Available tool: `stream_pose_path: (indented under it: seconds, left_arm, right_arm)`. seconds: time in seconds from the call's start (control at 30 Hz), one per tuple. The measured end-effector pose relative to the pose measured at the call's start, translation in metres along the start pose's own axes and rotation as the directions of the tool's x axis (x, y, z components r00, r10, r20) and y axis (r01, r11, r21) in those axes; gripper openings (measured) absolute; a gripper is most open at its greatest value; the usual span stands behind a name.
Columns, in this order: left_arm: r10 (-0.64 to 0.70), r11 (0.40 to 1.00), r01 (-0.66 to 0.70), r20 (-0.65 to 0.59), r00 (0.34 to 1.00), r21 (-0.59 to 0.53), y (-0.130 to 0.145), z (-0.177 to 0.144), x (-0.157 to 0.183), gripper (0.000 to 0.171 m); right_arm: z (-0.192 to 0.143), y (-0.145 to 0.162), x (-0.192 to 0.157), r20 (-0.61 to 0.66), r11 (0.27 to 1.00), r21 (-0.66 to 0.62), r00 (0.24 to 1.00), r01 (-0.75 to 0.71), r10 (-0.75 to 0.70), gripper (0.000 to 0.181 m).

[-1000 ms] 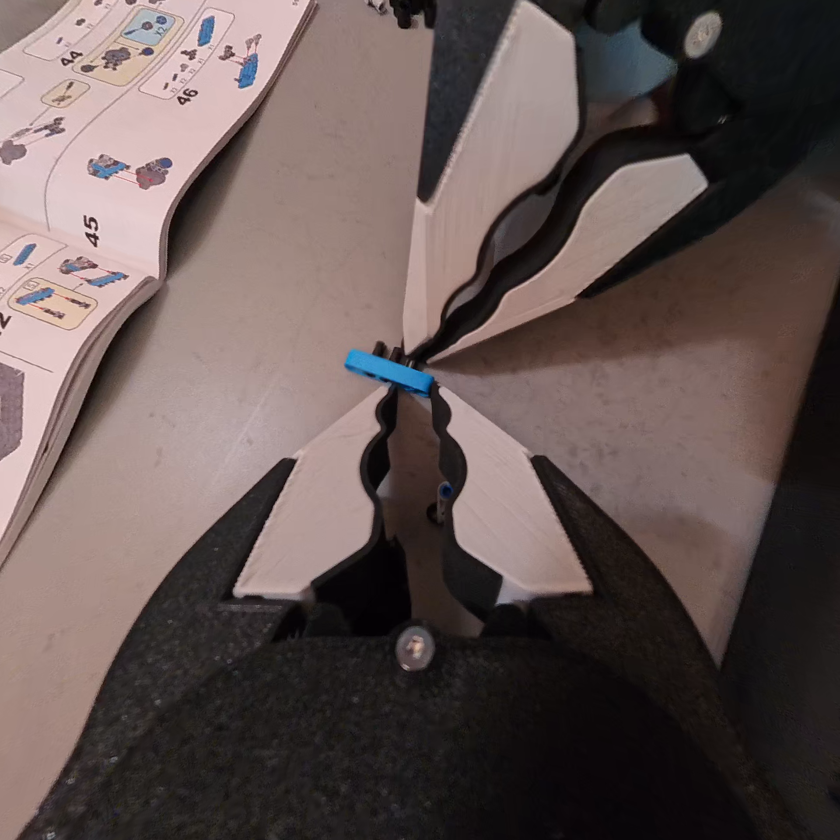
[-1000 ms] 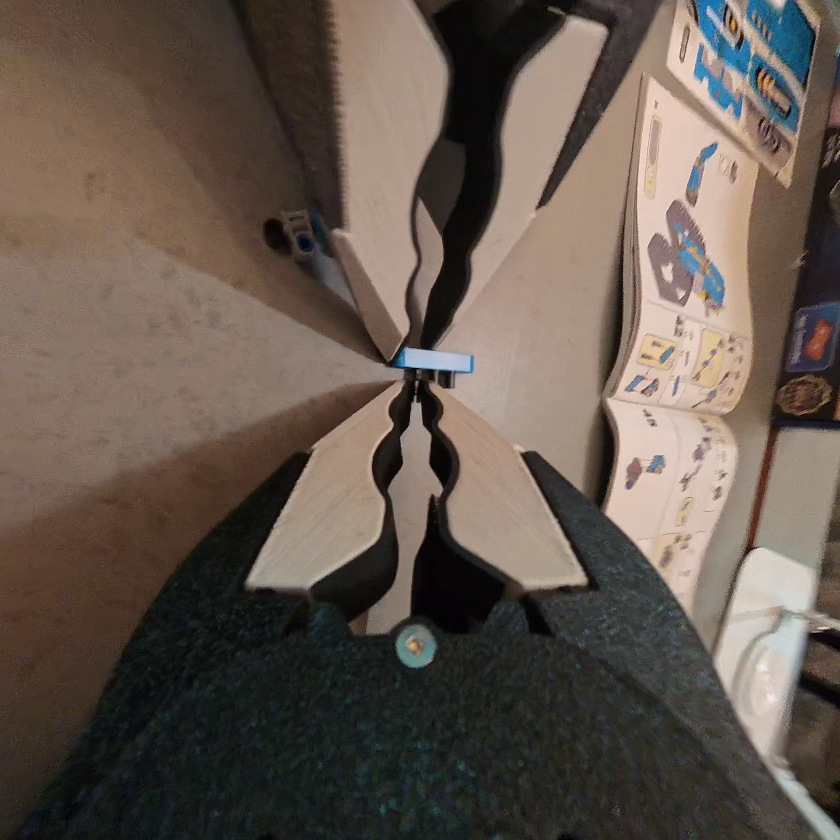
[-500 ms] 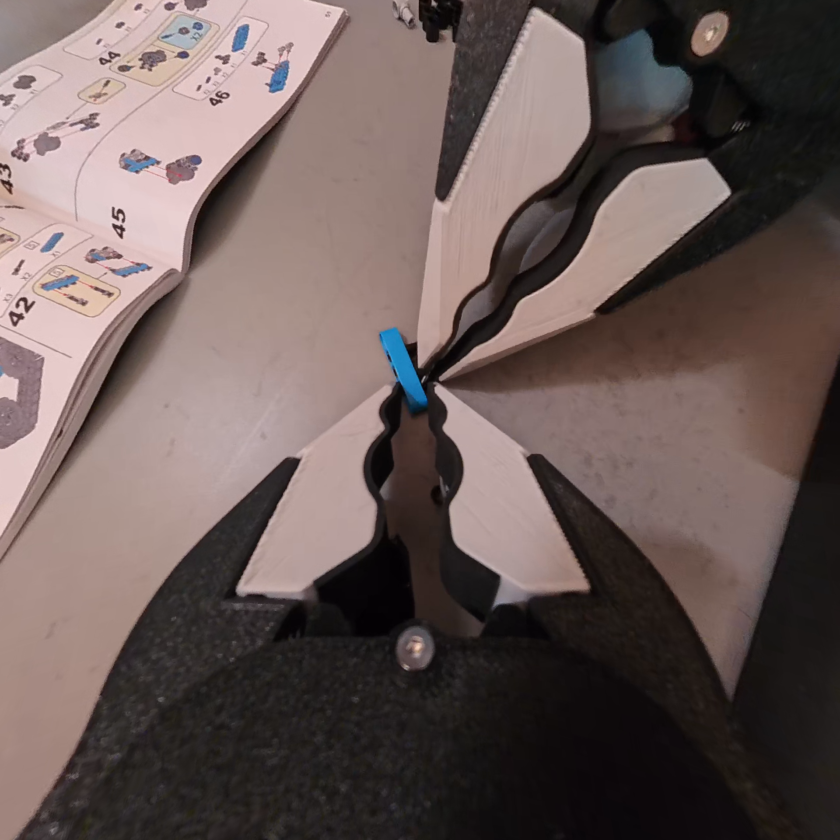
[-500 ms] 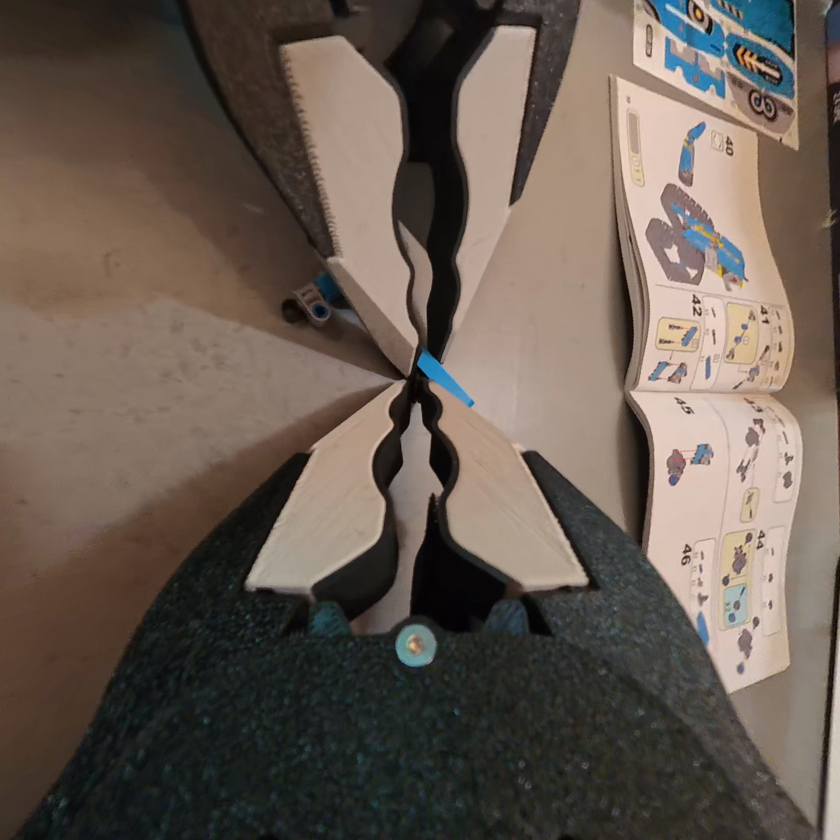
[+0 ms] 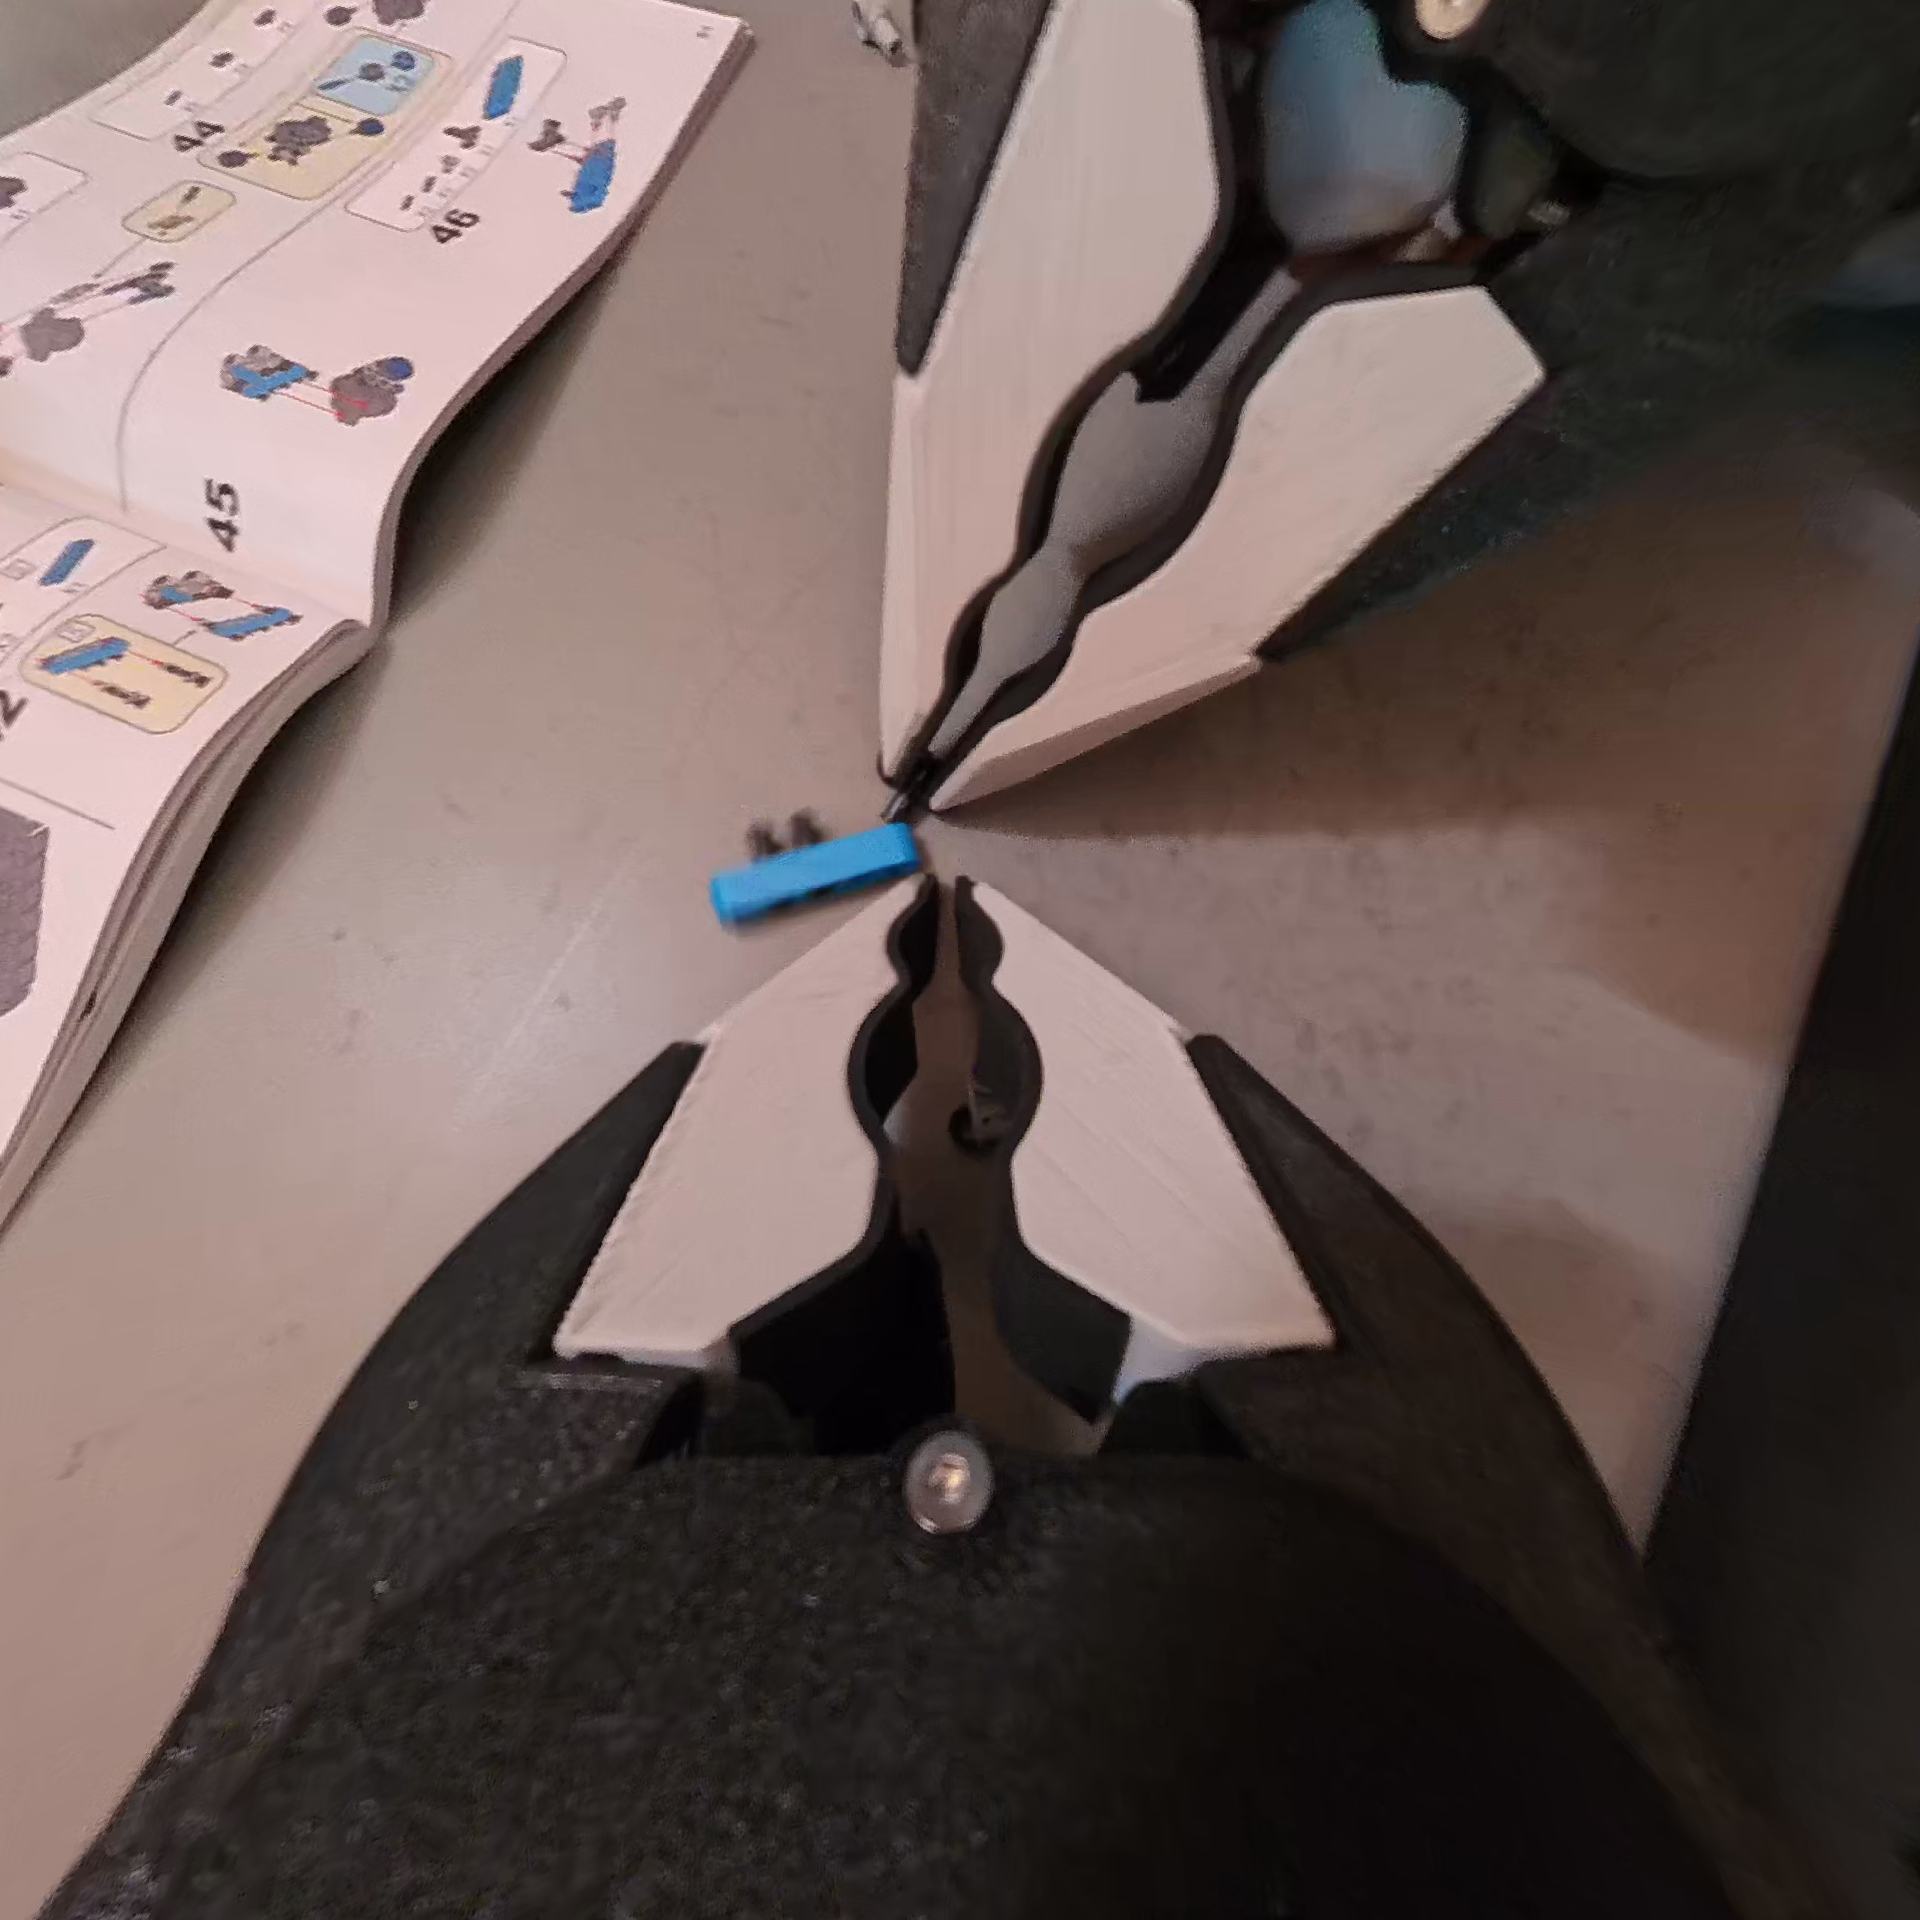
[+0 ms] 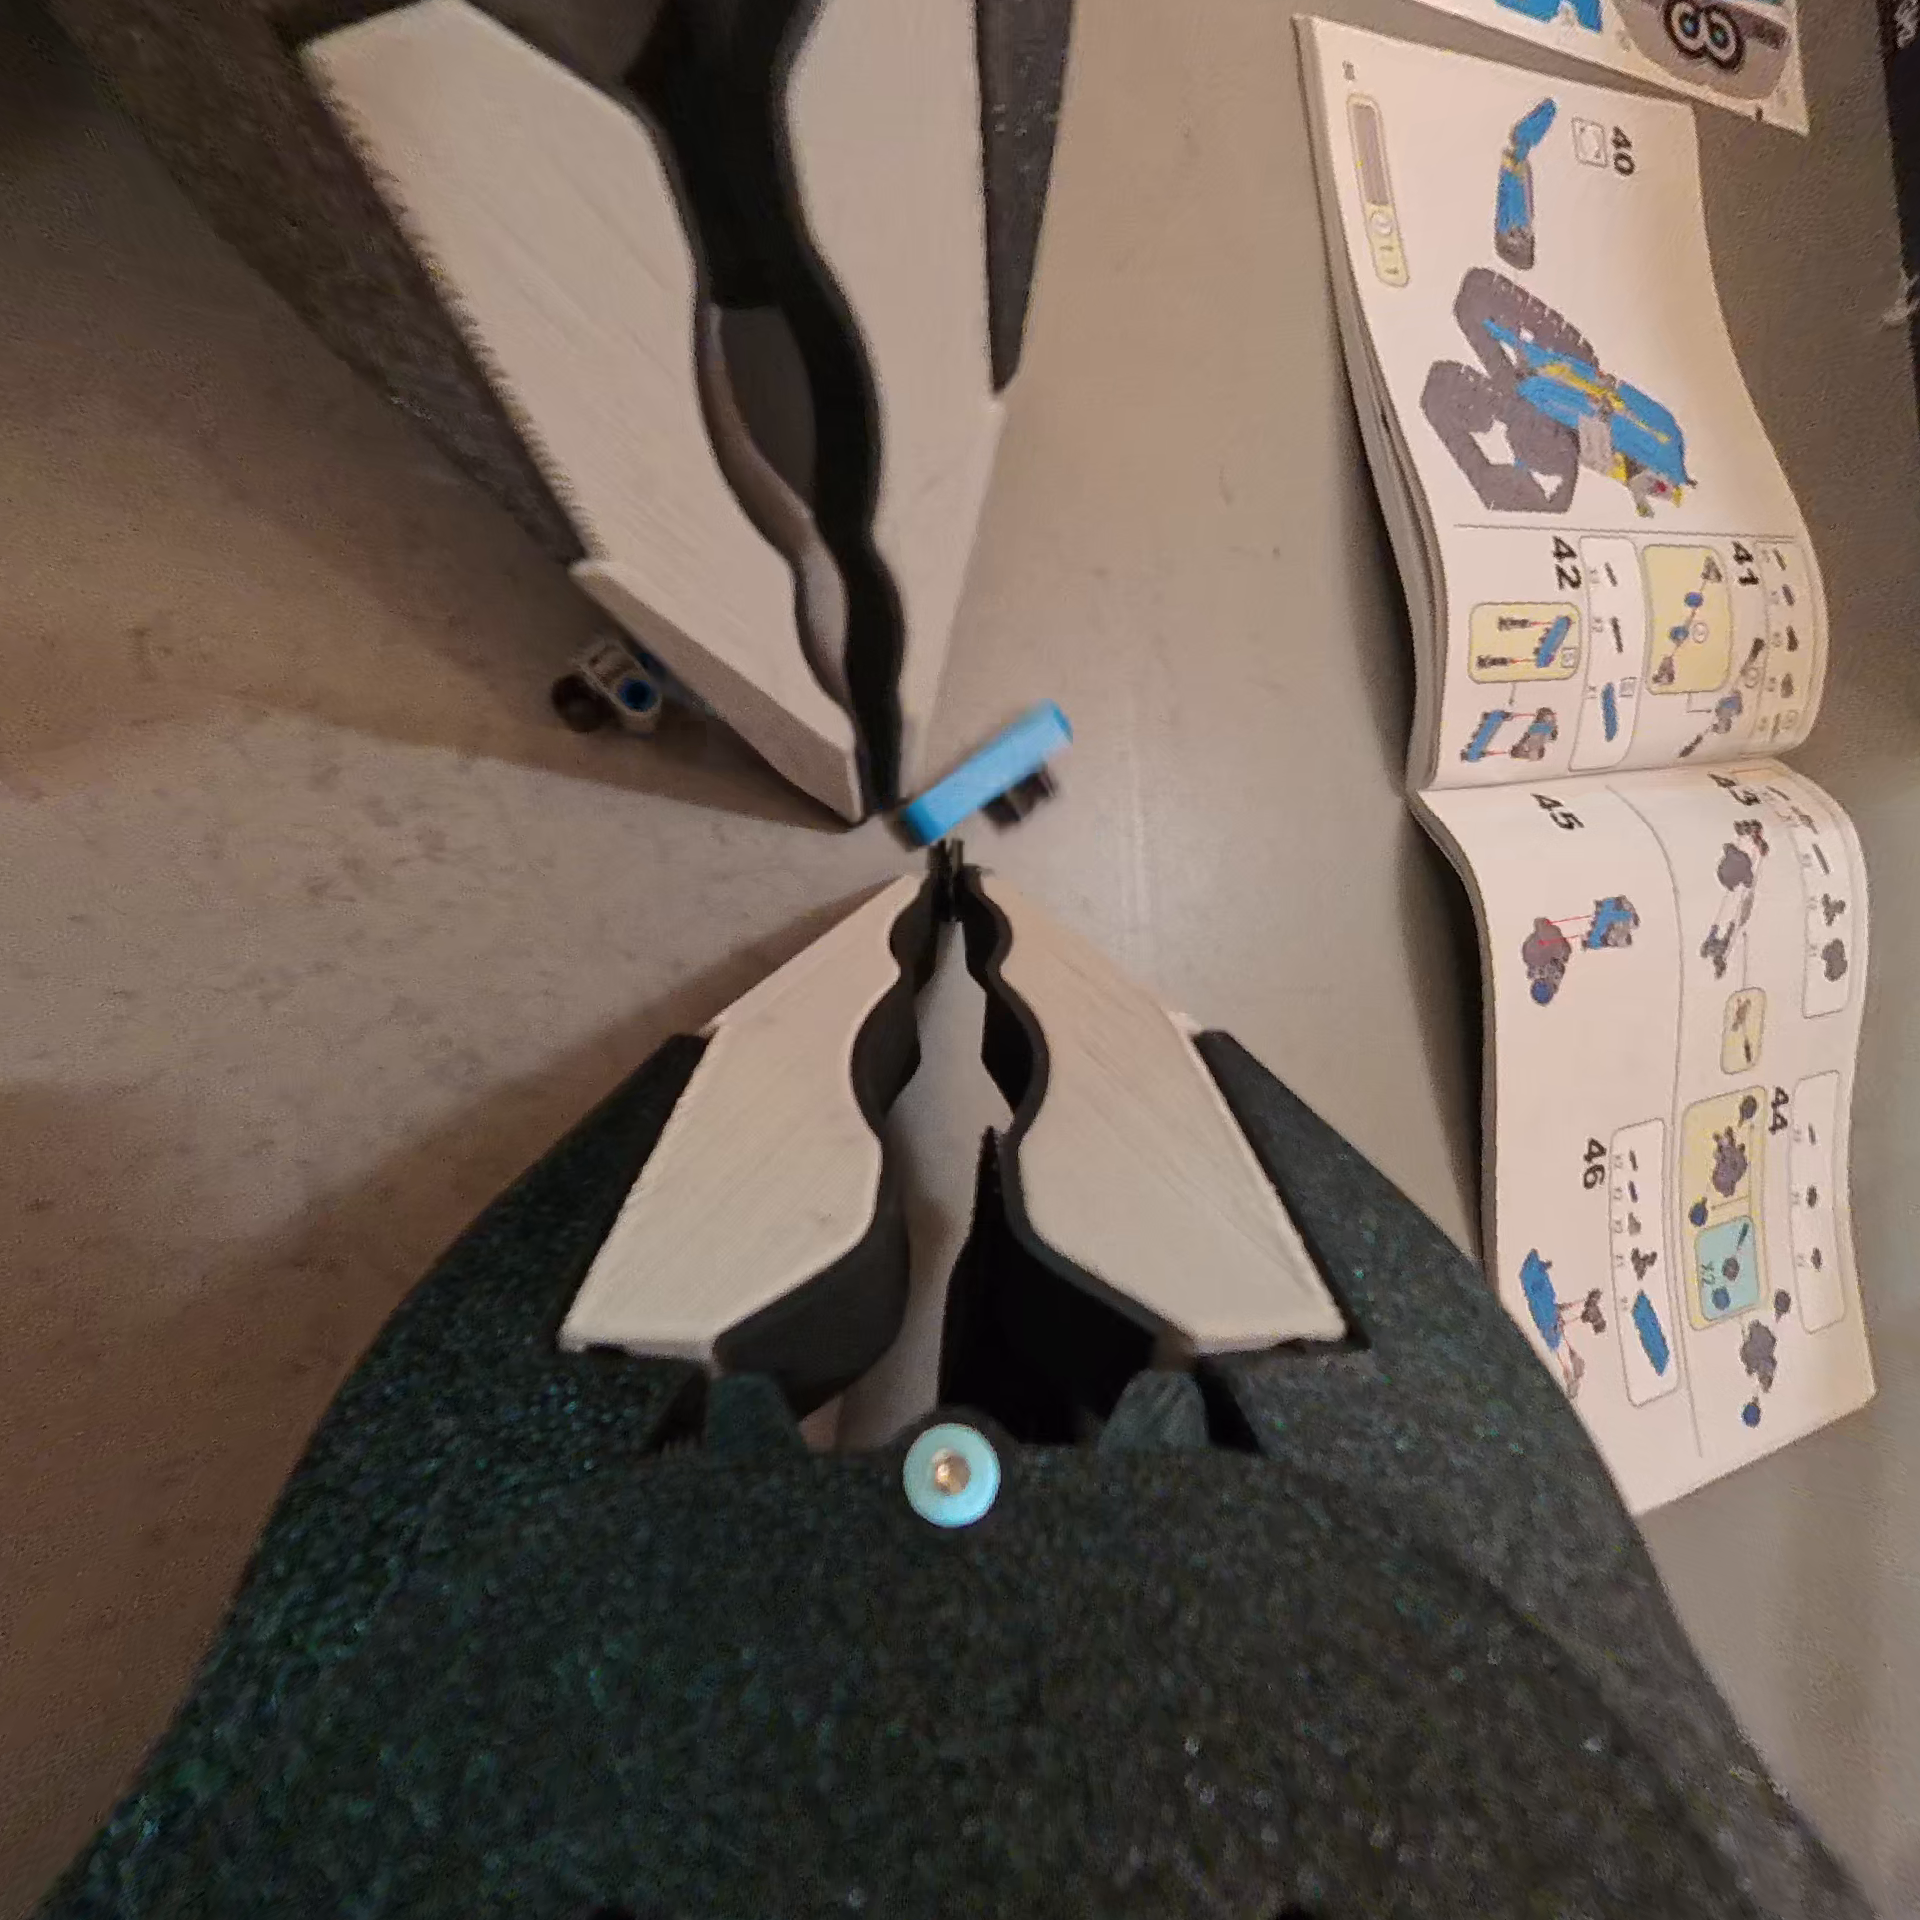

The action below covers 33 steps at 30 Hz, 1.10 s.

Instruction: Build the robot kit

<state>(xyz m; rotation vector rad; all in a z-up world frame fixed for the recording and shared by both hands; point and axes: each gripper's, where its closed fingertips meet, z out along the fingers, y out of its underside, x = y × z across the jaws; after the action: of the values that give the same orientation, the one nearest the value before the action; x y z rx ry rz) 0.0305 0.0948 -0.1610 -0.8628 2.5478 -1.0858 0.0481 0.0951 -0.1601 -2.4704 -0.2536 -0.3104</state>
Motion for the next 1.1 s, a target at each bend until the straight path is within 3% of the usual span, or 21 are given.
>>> stream_pose_path:
  seconds: [0.23, 0.43, 0.57, 0.9, 1.0, 1.1]
  left_arm:
    - [0.007, 1.000, -0.005, 0.067, 0.998, -0.024, 0.004, -0.013, -0.021, 0.016]
    - [-0.068, 0.996, 0.074, 0.121, 0.990, -0.040, 0.012, -0.026, -0.046, 0.023]
    - [-0.071, 0.994, 0.083, 0.161, 0.984, -0.069, 0.018, -0.026, -0.059, 0.023]
    - [-0.079, 0.996, 0.084, 0.105, 0.991, -0.044, 0.017, -0.029, -0.052, 0.028]
    - [-0.106, 0.994, 0.106, 0.020, 0.994, -0.008, 0.011, -0.029, -0.037, 0.040]
    - [-0.055, 0.998, 0.055, 0.051, 0.997, -0.004, 0.010, -0.021, -0.037, 0.050]
  right_arm:
    - [-0.001, 0.002, 0.001, 0.000, 0.999, -0.002, 0.999, 0.041, -0.041, 0.003]
    - [0.005, -0.009, 0.033, -0.069, 0.997, 0.061, 0.997, 0.047, -0.043, 0.004]
    - [0.024, -0.015, 0.031, 0.041, 0.997, 0.078, 0.999, -0.015, 0.012, 0.003]
    - [0.014, -0.018, 0.002, 0.130, 0.996, 0.090, 0.991, 0.025, -0.037, 0.003]
    - [0.015, -0.019, 0.002, 0.129, 0.995, 0.100, 0.991, 0.023, -0.036, 0.003]
    - [0.016, -0.021, 0.003, 0.124, 0.993, 0.109, 0.991, 0.032, -0.045, 0.003]
